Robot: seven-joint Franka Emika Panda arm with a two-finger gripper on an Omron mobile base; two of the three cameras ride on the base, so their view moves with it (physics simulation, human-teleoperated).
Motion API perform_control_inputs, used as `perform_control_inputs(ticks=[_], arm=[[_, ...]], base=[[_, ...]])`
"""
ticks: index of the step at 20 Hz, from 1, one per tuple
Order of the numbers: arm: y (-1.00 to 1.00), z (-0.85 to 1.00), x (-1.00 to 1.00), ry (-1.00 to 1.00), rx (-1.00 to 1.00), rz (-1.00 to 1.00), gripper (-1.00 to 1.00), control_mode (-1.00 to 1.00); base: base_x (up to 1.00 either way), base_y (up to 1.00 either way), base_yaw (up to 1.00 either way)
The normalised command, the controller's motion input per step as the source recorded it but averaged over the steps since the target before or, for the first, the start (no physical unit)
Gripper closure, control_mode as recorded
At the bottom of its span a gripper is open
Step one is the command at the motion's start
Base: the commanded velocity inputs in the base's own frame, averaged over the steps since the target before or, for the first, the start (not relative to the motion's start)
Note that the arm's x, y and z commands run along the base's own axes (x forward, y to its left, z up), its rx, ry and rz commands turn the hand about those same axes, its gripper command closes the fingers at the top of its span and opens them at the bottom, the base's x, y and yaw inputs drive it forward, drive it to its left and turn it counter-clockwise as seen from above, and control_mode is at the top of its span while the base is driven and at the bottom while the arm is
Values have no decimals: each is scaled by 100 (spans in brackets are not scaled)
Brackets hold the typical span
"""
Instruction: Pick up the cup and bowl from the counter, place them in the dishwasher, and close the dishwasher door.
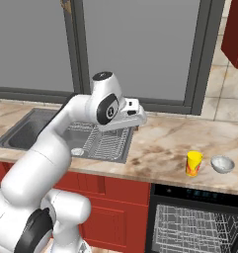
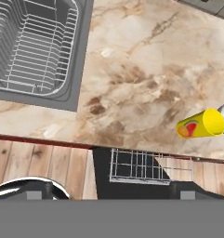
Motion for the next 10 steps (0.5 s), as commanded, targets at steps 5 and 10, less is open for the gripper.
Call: perform_control_inputs(ticks=[5,10], arm=[[-43,-22,-1,-8,0,0,-100,-100],[-46,-21,-1,-8,0,0,-100,-100]], base=[[0,0,0],[0,0,0]])
